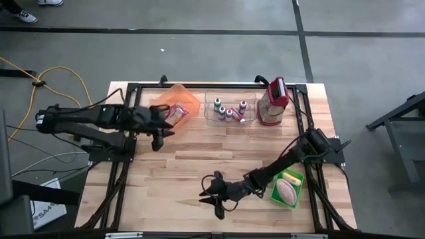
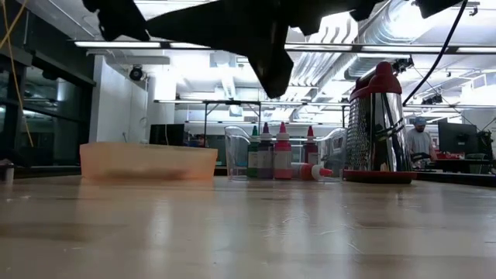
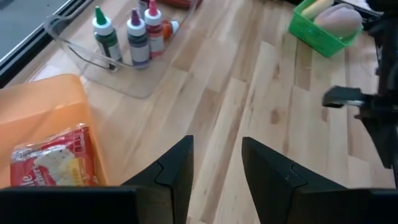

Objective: Pick & Place Food Item
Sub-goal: Return to Home Position

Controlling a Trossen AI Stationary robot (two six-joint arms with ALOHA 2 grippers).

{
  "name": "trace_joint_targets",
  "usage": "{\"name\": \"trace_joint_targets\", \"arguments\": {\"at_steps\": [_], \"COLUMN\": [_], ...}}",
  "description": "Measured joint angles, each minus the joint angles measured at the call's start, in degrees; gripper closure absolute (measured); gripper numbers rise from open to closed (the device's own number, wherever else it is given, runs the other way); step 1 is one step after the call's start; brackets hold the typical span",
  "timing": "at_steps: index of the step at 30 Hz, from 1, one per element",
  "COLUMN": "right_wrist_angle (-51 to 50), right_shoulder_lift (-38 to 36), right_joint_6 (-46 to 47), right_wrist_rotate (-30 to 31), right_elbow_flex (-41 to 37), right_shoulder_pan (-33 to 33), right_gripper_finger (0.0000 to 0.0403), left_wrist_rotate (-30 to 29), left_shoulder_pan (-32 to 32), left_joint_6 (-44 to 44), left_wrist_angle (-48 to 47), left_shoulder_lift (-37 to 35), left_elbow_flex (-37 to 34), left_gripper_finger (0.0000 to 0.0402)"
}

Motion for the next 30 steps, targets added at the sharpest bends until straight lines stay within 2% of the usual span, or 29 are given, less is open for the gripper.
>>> {"name": "trace_joint_targets", "arguments": {"at_steps": [7,11,16,22,30], "right_wrist_angle": [-1.4,-7.3,-14.4,-19.4,-19.1], "right_shoulder_lift": [-2.9,-7.9,-13.5,-19.1,-33.3], "right_joint_6": [-4.1,-7.6,-12.2,-13.6,-14.0], "right_wrist_rotate": [-0.4,0.2,3.4,3.4,4.9], "right_elbow_flex": [0.0,0.0,0.0,-0.8,-12.2], "right_shoulder_pan": [-0.1,-0.1,-0.1,-1.3,-3.1], "right_gripper_finger": [0.0310,0.0310,0.0310,0.0310,0.0310], "left_wrist_rotate": [-9.1,-13.9,-17.6,-21.1,-24.0], "left_shoulder_pan": [-12.2,-17.7,-23.2,-28.3,-32.0], "left_joint_6": [-6.2,-10.1,-13.9,-17.2,-18.6], "left_wrist_angle": [0.0,0.2,1.9,2.8,3.2], "left_shoulder_lift": [-0.3,0.1,0.1,0.7,1.9], "left_elbow_flex": [-2.7,-4.3,-6.0,-6.4,-6.4], "left_gripper_finger": [0.0270,0.0270,0.0270,0.0270,0.0270]}}
